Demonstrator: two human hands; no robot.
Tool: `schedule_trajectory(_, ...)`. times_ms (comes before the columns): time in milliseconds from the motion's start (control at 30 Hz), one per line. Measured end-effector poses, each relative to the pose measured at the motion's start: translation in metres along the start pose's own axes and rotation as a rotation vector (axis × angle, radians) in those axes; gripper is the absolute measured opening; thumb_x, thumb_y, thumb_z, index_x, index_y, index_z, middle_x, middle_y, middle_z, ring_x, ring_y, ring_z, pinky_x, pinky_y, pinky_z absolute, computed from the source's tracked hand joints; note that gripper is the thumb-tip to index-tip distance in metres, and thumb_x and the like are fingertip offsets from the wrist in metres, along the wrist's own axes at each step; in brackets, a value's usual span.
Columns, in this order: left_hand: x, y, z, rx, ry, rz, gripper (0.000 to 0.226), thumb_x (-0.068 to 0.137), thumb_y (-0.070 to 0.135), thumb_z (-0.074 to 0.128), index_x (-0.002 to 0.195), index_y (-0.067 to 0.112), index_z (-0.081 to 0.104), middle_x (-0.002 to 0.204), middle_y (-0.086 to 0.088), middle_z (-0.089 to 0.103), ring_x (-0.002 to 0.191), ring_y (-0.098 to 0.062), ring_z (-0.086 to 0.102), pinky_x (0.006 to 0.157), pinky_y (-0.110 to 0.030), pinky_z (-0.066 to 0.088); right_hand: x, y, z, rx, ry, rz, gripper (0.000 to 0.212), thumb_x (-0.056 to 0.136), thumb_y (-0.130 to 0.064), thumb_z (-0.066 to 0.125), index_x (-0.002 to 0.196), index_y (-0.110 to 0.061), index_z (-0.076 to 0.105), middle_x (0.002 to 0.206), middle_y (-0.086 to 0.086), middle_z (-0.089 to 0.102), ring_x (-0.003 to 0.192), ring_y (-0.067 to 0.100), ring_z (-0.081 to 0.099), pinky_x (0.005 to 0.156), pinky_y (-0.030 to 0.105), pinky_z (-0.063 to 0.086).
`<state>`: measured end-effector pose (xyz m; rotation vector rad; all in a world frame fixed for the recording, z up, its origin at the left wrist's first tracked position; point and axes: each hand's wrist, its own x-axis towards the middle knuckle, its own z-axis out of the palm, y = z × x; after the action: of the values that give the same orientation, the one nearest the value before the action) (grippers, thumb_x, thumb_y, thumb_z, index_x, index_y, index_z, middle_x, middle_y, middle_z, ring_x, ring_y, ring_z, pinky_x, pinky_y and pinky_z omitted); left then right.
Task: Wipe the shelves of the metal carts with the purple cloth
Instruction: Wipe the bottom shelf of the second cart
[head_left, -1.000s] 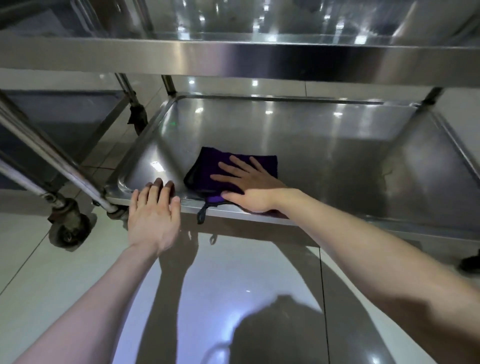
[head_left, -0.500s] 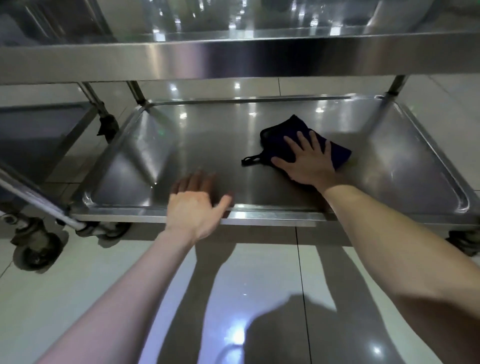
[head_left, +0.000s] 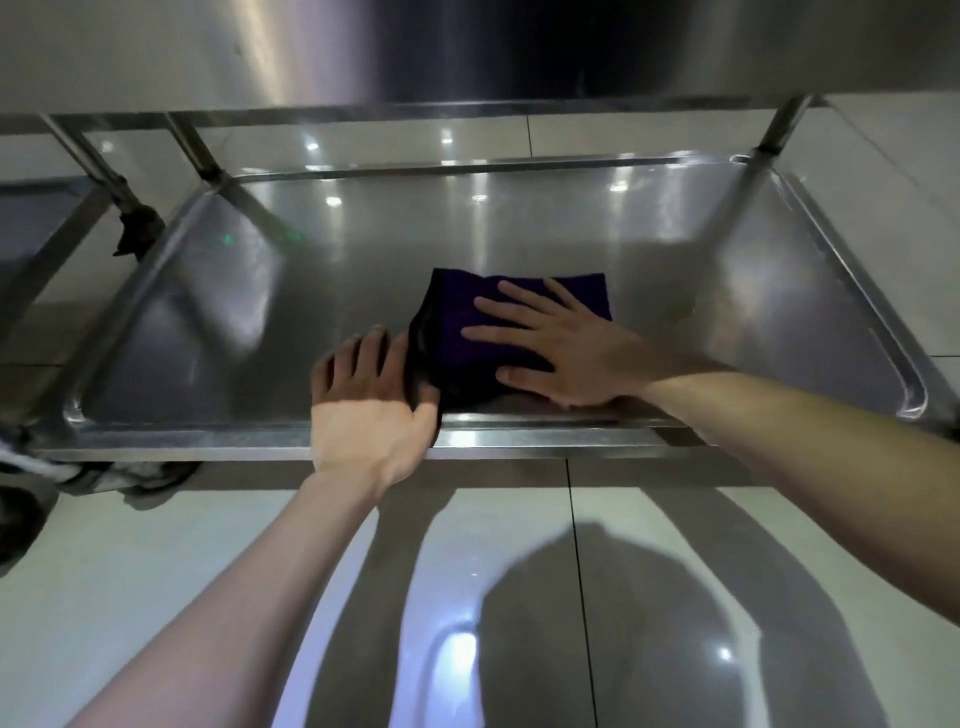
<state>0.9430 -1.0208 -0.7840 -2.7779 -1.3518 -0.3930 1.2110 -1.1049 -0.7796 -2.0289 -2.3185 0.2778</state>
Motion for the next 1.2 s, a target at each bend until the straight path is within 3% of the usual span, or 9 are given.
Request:
schedule_trajectory(67, 0.0, -0.001, 0.001, -0.002, -0.003, -0.012, 0.057, 0.096, 0.049, 0.046, 0.146, 0.023, 0.057, 0.153, -0.009, 0.056, 0.14, -0.036, 0.049, 0.118, -0.052, 0.035, 0.023, 0.025, -0.01, 0.015, 0.0, 0.063, 0.07, 0.102, -0.079, 0.018, 0.168, -0.056, 0.011, 0.18, -0.019, -0.002, 0.164, 0.007, -0.017, 0.131, 0.047, -0.018)
schedule_trajectory(200, 0.0, -0.002, 0.002, -0.024, -0.009, -0.025, 0.062, 0.093, 0.052, 0.042, 0.147, 0.026, 0.056, 0.156, -0.007, 0.053, 0.143, -0.034, 0.046, 0.121, -0.052, 0.033, 0.047, 0.098, -0.032, 0.033, 0.063, 0.377, 0.064, 0.11, -0.065, 0.033, 0.17, -0.048, 0.016, 0.182, -0.01, 0.004, 0.167, 0.016, -0.008, 0.132, 0.057, -0.007)
schedule_trajectory(367, -0.001, 0.003, -0.001, -0.021, 0.009, -0.044, 0.063, 0.092, 0.052, 0.042, 0.147, 0.026, 0.057, 0.155, -0.007, 0.054, 0.143, -0.034, 0.046, 0.121, -0.051, 0.033, 0.034, 0.156, -0.037, 0.071, 0.088, 0.692, 0.068, 0.109, -0.058, 0.035, 0.171, -0.044, 0.011, 0.183, -0.003, 0.0, 0.167, 0.025, -0.009, 0.129, 0.067, -0.008)
schedule_trajectory(500, -0.003, 0.006, -0.004, -0.023, 0.013, -0.047, 0.061, 0.091, 0.05, 0.042, 0.145, 0.025, 0.057, 0.153, -0.007, 0.055, 0.141, -0.035, 0.048, 0.12, -0.053, 0.034, 0.038, 0.112, -0.033, 0.094, 0.073, 0.663, 0.068, 0.11, -0.063, 0.028, 0.172, -0.044, 0.009, 0.183, -0.003, -0.003, 0.167, 0.027, -0.012, 0.128, 0.066, -0.013)
schedule_trajectory(800, -0.003, 0.007, -0.007, -0.051, 0.014, -0.03, 0.057, 0.089, 0.047, 0.048, 0.139, 0.023, 0.057, 0.147, -0.01, 0.059, 0.136, -0.038, 0.052, 0.113, -0.054, 0.039, -0.032, -0.082, 0.017, 0.081, 0.038, 0.308, 0.061, 0.112, -0.061, 0.027, 0.17, -0.051, 0.011, 0.181, -0.013, -0.003, 0.167, 0.017, -0.013, 0.13, 0.058, -0.015)
schedule_trajectory(967, -0.002, 0.004, -0.011, -0.071, -0.035, -0.028, 0.044, 0.094, 0.048, 0.052, 0.131, 0.027, 0.061, 0.149, -0.009, 0.057, 0.138, -0.037, 0.049, 0.115, -0.053, 0.037, -0.085, -0.067, 0.008, 0.158, 0.056, 0.352, 0.054, 0.114, -0.057, 0.028, 0.167, -0.057, 0.018, 0.179, -0.022, 0.001, 0.165, 0.005, -0.012, 0.132, 0.047, -0.014)
schedule_trajectory(1100, 0.005, 0.005, -0.011, -0.072, -0.084, -0.046, 0.035, 0.093, 0.048, 0.061, 0.12, 0.027, 0.063, 0.143, -0.01, 0.059, 0.135, -0.037, 0.05, 0.115, -0.053, 0.038, -0.155, -0.01, 0.006, 0.143, 0.089, 0.594, 0.058, 0.111, -0.06, 0.031, 0.166, -0.06, 0.015, 0.179, -0.022, 0.0, 0.164, 0.002, -0.013, 0.133, 0.046, -0.012)
schedule_trajectory(1200, 0.015, 0.039, -0.016, -0.073, -0.088, -0.121, 0.052, 0.092, 0.06, 0.045, 0.115, 0.018, 0.066, 0.13, -0.015, 0.064, 0.126, -0.04, 0.055, 0.113, -0.052, 0.04, -0.174, 0.003, 0.01, 0.086, 0.107, 0.7, 0.062, 0.108, -0.062, 0.032, 0.167, -0.059, 0.012, 0.18, -0.02, -0.001, 0.165, 0.006, -0.012, 0.133, 0.05, -0.01)
